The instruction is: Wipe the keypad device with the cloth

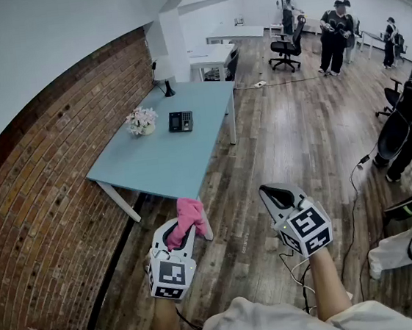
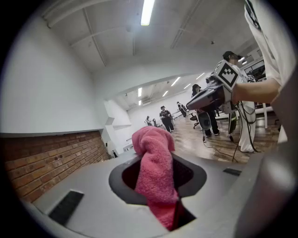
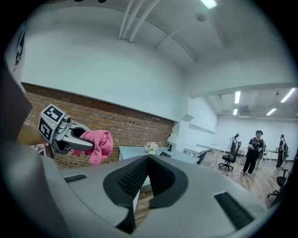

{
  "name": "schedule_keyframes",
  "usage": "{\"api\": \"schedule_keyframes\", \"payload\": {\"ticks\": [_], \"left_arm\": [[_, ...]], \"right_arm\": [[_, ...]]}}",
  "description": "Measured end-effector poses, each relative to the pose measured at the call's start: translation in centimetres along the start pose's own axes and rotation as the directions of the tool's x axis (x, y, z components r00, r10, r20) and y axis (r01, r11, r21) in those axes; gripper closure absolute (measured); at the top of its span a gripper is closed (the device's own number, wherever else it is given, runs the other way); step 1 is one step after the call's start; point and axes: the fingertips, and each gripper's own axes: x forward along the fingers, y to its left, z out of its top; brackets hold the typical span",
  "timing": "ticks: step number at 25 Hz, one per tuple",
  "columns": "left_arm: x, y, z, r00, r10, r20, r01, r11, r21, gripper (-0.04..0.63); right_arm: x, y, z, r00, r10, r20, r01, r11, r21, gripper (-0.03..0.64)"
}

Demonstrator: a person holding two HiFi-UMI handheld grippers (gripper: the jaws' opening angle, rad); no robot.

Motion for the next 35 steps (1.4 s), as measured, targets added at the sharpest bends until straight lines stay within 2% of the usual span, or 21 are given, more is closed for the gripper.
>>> {"api": "schedule_keyframes", "payload": {"ticks": [5,13,17,19,24,29,35], "left_arm": [[0.2,-0.7,0.4,1.0,-0.001,0.004,0.001,0.999,-0.038,0.462],[0.9,-2.8,1.5,1.0,-0.007,0.004,0.007,0.999,-0.033,0.462],[1.3,-4.2,2.0,1.0,0.006,0.001,-0.006,0.998,-0.059,0.463],[1.3,-5.1,1.8,1.0,0.012,-0.01,-0.013,0.997,-0.071,0.462],[1.9,-6.8,1.2,0.999,0.028,-0.039,-0.032,0.995,-0.096,0.462],[2.8,-7.4,1.9,0.998,0.033,-0.056,-0.039,0.995,-0.095,0.462],[5.0,-6.8,2.5,0.998,0.038,-0.049,-0.043,0.994,-0.101,0.463]], "right_arm": [[-0.2,-0.5,-0.5,1.0,0.009,-0.02,-0.01,0.999,-0.037,0.612],[-1.6,-1.0,-1.9,1.0,0.019,-0.019,-0.021,0.993,-0.116,0.607],[-3.1,-1.7,-2.0,0.997,0.08,0.02,-0.08,0.997,-0.012,0.606],[-3.8,-1.9,-2.5,0.994,0.101,0.028,-0.102,0.995,0.008,0.606],[-5.3,-3.1,-4.5,0.993,0.121,0.014,-0.121,0.993,0.01,0.606],[-5.6,-5.7,-4.7,0.991,0.129,0.026,-0.131,0.985,0.116,0.606],[-4.6,-6.6,-3.6,0.985,0.165,0.052,-0.17,0.98,0.103,0.606]]}}
